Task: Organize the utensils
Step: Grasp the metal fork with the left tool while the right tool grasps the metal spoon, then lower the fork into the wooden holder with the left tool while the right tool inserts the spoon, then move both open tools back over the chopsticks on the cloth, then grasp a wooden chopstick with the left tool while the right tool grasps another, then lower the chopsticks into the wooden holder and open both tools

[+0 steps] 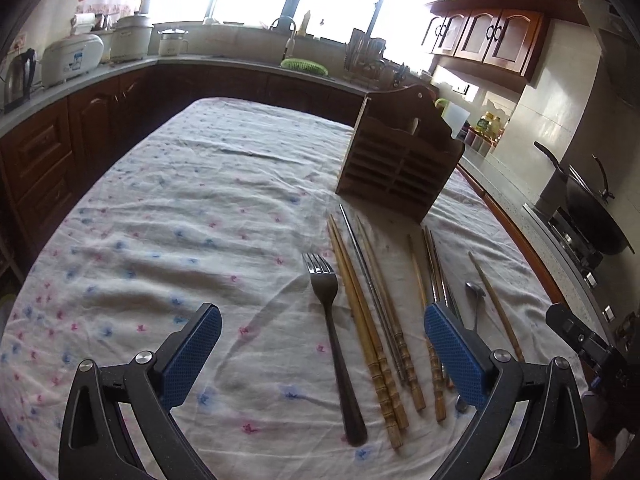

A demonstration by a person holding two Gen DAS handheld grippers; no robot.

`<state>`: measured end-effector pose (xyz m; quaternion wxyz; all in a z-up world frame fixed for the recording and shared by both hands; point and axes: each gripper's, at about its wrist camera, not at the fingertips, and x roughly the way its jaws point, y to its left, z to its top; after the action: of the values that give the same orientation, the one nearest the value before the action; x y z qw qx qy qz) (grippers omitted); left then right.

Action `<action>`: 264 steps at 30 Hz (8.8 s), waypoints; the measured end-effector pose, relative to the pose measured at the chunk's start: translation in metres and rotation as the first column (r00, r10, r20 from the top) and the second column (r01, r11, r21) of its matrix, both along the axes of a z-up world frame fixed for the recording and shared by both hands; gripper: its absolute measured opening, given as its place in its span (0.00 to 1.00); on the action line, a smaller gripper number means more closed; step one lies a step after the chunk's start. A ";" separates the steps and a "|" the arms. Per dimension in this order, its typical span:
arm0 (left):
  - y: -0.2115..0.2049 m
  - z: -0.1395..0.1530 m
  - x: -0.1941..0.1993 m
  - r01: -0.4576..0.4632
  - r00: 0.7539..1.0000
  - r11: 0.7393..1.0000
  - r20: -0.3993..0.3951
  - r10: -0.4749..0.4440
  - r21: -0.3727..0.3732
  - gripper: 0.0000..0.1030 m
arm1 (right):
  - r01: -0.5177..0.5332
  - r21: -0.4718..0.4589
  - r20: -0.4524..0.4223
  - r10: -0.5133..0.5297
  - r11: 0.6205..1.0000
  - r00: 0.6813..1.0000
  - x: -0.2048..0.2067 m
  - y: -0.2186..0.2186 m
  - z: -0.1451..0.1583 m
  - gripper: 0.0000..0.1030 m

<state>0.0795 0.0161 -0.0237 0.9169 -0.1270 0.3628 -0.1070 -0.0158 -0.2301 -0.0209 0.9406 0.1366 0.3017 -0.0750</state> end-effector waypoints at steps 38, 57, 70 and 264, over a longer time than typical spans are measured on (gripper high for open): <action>0.007 -0.027 0.114 0.202 0.958 0.937 -0.143 -0.250 -0.285 0.02 | -0.060 0.302 -0.179 0.119 0.951 0.977 0.080 -0.042 -0.034 0.02; 0.037 0.054 0.067 0.236 0.971 0.932 0.087 -0.221 -0.274 0.01 | -0.109 0.087 0.053 0.104 0.990 0.993 0.069 -0.026 0.060 0.02; 0.021 0.102 0.124 0.264 0.958 0.937 0.175 -0.227 -0.229 0.01 | -0.103 0.003 0.147 0.101 0.995 0.984 0.108 -0.032 0.099 0.02; 0.024 0.146 0.119 0.205 0.927 0.975 0.337 -0.164 -0.091 0.03 | -0.042 -0.036 0.250 0.049 0.998 0.967 0.116 -0.041 0.161 0.05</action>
<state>0.1980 0.0402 0.1226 0.9405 -0.1298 0.2086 -0.2348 0.1000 -0.2712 0.1397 0.9746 0.1237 0.1822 -0.0401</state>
